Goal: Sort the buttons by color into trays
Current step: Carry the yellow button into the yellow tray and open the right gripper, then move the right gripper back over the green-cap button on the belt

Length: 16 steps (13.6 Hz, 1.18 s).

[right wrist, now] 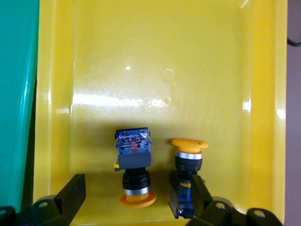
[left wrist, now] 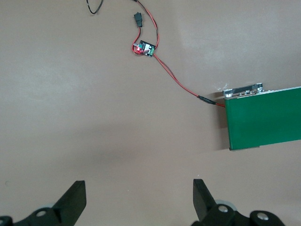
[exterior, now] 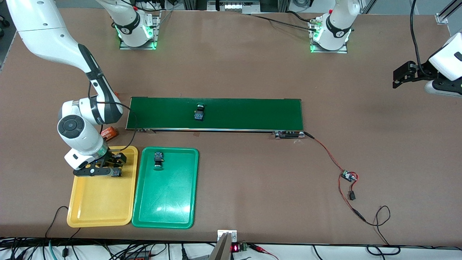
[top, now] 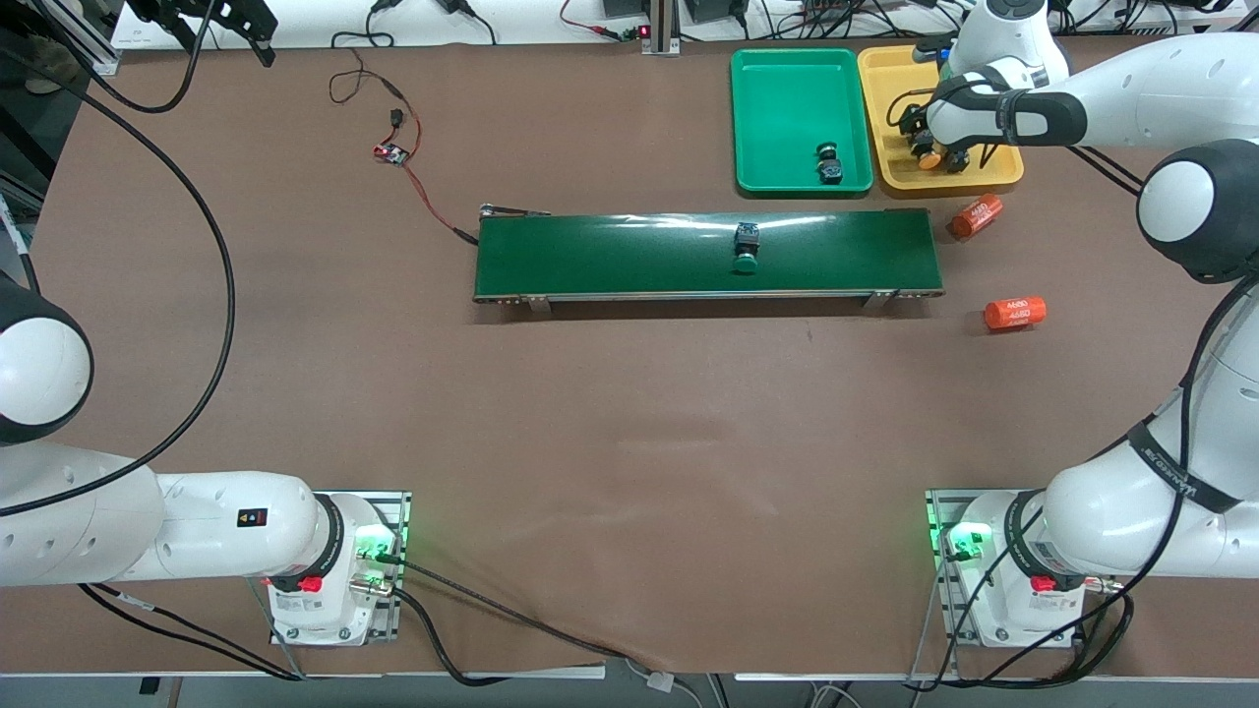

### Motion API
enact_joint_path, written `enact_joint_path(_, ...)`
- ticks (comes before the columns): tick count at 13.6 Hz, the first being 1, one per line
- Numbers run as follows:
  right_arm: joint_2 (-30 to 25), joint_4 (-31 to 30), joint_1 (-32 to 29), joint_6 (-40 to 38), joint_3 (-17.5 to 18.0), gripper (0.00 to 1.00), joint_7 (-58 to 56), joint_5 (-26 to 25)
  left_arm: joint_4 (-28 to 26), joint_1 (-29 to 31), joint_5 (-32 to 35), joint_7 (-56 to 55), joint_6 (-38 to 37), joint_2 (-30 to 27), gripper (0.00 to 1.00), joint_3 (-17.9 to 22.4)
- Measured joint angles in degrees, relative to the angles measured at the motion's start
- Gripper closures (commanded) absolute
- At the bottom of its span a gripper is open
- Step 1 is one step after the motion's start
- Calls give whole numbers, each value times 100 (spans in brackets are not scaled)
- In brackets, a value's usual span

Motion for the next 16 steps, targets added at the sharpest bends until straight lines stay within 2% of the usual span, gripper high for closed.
enact_joint_path(2,-202,-49,14,-233,26,0,27,4,0,0,0,0,0,0,0,0)
enact_joint_path(4,-564,-187,24,-767,219,0,244,146,0,0,0,0,-8,0,0,0)
enact_joint_path(8,-1487,-336,94,-2279,833,0,723,1218,0,0,0,0,-30,0,0,0)
enact_joint_path(10,-1881,-427,100,-2756,1078,0,978,1492,1,0,0,0,-31,0,0,0)
enact_joint_path(13,-2333,-880,100,-2705,1464,0,1227,1667,1,0,0,0,-32,0,0,0)
enact_joint_path(16,-2822,-1767,100,-1973,1804,0,1533,1799,1,0,0,0,-33,0,0,0)
